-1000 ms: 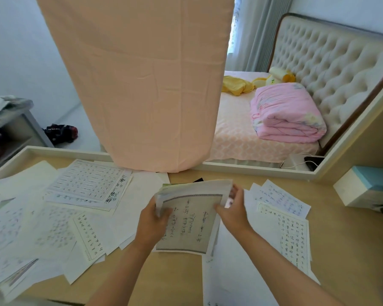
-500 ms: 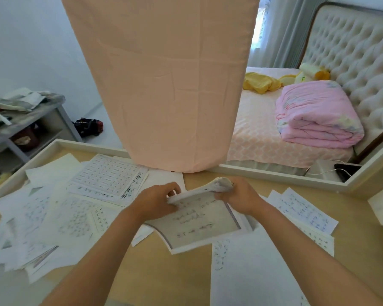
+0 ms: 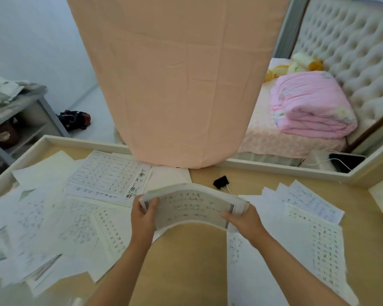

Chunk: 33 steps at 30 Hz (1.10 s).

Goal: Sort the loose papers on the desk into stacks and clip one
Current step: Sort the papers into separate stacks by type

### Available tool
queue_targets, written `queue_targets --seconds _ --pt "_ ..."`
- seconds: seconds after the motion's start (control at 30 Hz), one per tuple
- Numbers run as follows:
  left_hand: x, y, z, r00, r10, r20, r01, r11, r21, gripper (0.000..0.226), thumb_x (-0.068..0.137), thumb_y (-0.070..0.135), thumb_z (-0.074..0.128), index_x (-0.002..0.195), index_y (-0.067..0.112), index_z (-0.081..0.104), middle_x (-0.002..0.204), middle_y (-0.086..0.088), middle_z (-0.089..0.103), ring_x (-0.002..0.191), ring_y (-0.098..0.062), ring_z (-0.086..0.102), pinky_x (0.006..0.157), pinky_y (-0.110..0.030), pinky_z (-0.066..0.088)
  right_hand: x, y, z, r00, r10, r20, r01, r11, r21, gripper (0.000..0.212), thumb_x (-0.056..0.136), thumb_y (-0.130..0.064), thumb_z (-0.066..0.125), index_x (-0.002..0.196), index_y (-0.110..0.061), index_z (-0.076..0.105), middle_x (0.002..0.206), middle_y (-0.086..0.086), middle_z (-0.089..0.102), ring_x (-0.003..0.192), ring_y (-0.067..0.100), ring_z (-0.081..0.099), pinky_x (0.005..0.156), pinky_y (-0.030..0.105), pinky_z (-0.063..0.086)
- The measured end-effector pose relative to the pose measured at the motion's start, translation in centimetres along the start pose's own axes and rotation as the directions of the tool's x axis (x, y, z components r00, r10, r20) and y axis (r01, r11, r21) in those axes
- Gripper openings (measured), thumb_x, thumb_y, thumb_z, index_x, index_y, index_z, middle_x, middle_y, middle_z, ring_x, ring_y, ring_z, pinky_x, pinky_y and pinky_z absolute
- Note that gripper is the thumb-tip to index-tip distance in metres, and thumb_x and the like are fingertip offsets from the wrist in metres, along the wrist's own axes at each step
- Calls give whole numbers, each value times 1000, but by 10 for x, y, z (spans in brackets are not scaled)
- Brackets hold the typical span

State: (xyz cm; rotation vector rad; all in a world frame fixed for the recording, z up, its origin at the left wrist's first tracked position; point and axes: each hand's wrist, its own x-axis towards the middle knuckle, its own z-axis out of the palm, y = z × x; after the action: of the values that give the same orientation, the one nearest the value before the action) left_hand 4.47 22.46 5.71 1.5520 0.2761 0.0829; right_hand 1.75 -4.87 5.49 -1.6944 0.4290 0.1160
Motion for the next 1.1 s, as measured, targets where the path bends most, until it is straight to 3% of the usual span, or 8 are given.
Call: queue_targets --seconds 0.13,0.27,0.43,0.57,0.73,0.87,0.97,1.1 --pt "3 -25 -6 996 88 1 -88 993 84 48 76 58 59 97 17 49 84 9 50 73 -2 50 70 -23 42 -3 23 14 1000 6 -30 -6 1000 18 51 72 0 83 114 -22 63 104 -2 73 96 10 70 76 25 56" --pt "13 -27 -9 990 141 3 -141 987 72 43 77 55 59 97 17 50 87 4 55 73 -13 51 65 -30 42 0 30 9 994 -23 -106 32 996 88 44 75 0 81 111 -18 63 102 0 72 93 11 70 72 24 57" --pt "8 -23 -3 974 174 -142 -169 984 47 34 82 52 61 94 21 54 80 7 53 64 -3 46 62 -17 40 -2 46 17 994 -71 -87 78 994 78 53 75 -1 82 119 -19 58 109 -1 71 103 12 68 85 31 58" --pt "16 -23 -2 971 137 -196 -135 991 23 10 94 32 58 95 23 55 83 6 51 75 -11 48 73 -32 40 2 49 16 988 -99 -116 111 988 104 54 79 2 75 121 -25 56 111 0 69 105 14 66 86 34 56" --pt "13 -25 0 965 126 -229 -137 990 -30 13 91 36 62 93 24 58 87 7 56 80 -12 52 78 -34 45 5 54 23 982 -130 -136 143 986 89 52 81 12 61 113 -30 59 104 0 70 102 17 66 79 31 56" --pt "15 -26 -1 964 120 -237 -135 990 -50 6 94 19 56 99 21 59 91 15 66 92 -10 57 86 -35 44 5 60 26 981 -149 -126 159 984 77 49 72 -2 60 117 -22 60 108 2 69 107 21 64 87 41 56" --pt "12 -28 -2 967 163 -197 -174 984 -40 7 98 23 53 102 19 57 99 6 69 95 -3 57 87 -29 40 6 61 27 974 -157 -164 171 982 77 40 81 7 57 110 -20 59 104 3 68 102 22 64 83 36 55" --pt "14 -31 -4 972 147 -186 -154 988 -22 5 94 25 61 98 28 60 101 8 68 90 -11 59 82 -34 46 7 57 32 978 -142 -152 155 985 71 52 81 15 51 116 -22 60 109 1 68 105 17 63 80 30 52"
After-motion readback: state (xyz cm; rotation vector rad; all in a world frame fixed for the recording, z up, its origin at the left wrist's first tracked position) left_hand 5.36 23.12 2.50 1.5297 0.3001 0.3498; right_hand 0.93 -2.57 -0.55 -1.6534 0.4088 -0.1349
